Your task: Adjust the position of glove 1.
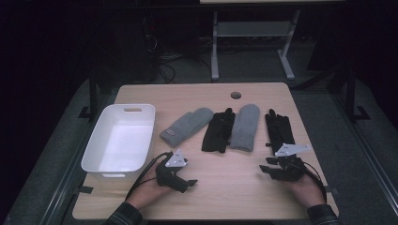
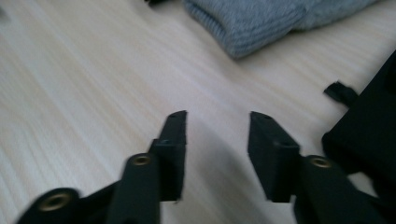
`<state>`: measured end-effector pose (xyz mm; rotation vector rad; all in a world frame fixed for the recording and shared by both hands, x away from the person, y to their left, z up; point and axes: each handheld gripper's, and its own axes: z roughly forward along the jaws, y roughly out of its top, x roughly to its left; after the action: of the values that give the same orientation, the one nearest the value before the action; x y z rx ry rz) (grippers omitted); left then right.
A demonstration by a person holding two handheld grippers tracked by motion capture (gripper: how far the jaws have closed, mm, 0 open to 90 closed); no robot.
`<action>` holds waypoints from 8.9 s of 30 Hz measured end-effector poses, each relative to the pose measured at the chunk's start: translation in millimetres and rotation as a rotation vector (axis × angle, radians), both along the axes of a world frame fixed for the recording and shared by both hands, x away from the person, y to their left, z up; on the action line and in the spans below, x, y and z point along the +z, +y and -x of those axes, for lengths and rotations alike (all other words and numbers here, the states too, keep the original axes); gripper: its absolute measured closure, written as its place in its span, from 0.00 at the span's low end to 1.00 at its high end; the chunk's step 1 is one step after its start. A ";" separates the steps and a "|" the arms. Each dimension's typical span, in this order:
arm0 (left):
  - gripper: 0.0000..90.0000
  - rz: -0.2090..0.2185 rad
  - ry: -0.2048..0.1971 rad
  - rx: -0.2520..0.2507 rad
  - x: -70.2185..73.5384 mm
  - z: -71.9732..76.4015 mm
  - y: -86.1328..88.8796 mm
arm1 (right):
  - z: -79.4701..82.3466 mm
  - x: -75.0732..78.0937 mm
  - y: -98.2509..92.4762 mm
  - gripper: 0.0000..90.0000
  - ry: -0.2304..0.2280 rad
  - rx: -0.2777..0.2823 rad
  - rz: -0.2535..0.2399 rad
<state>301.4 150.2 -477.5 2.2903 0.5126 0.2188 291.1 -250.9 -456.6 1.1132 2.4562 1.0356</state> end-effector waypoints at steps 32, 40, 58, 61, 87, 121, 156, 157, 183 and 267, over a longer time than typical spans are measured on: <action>0.14 0.006 0.008 0.009 0.1 -0.2 -0.8 | -101.1 19.2 45.9 1.00 -0.023 0.034 -0.048; 0.14 0.009 0.007 0.009 -0.2 -0.4 -0.9 | -109.4 5.0 52.1 1.00 0.022 0.030 0.001; 0.14 0.008 0.008 0.009 -0.1 -0.4 -1.0 | -98.7 5.5 45.2 1.00 0.047 0.034 0.039; 0.14 0.007 0.008 0.009 -0.1 -0.5 -1.0 | -92.6 5.3 42.9 1.00 0.050 0.038 0.032; 0.14 0.010 0.006 0.012 -0.4 -0.5 -1.3 | -36.9 8.7 53.2 1.00 0.078 0.172 0.042; 0.14 0.010 0.005 0.013 -0.5 -1.2 -2.0 | 11.1 10.5 90.8 1.00 0.111 0.407 0.008; 0.14 -0.002 0.009 0.008 0.4 -2.0 -2.3 | -66.2 13.6 -13.9 1.00 -0.016 -0.051 -0.011; 0.14 -0.002 0.010 0.009 0.4 -1.9 -2.3 | -69.1 13.7 -15.8 1.00 -0.019 -0.065 -0.020; 0.14 -0.002 0.009 0.008 0.4 -2.0 -2.3 | -73.6 -2.6 4.3 1.00 0.091 0.062 0.019; 0.18 -0.065 0.053 0.062 8.4 -7.4 -5.9 | 8.5 -25.6 -19.3 0.16 -0.047 -0.001 -0.008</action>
<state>308.9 144.2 -469.1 2.3504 0.6120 0.2081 282.6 -270.2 -482.2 1.0795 2.4173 1.0601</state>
